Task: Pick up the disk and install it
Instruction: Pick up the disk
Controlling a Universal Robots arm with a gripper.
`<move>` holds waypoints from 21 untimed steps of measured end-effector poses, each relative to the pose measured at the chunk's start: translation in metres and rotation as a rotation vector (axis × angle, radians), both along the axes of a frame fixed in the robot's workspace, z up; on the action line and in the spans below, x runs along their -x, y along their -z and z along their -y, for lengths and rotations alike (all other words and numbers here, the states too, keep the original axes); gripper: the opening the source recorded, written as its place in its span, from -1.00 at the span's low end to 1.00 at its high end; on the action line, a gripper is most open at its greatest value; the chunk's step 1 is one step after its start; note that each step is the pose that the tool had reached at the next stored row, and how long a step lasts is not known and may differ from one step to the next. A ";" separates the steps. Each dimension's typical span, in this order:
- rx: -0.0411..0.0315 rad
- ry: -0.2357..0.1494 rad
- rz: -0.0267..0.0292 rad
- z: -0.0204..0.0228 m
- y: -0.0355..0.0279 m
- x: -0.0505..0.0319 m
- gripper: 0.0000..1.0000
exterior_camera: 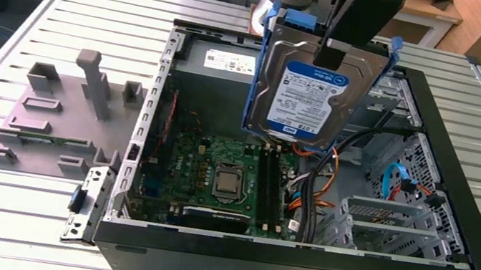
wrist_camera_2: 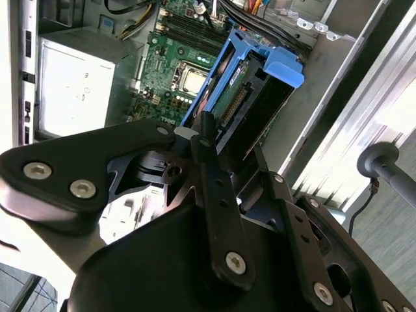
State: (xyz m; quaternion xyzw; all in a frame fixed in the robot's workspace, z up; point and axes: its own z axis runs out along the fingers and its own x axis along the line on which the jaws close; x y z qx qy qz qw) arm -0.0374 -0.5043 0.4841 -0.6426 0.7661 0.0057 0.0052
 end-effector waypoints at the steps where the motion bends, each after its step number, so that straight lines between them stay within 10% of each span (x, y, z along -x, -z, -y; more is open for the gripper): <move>1: -0.0001 0.001 0.0000 0.0015 0.0001 0.0000 -0.31; 14: 0.0001 0.004 0.0004 0.0070 0.0001 -0.0001 -0.31; 21: -0.0043 0.003 0.0194 0.0073 0.0007 0.0004 -0.31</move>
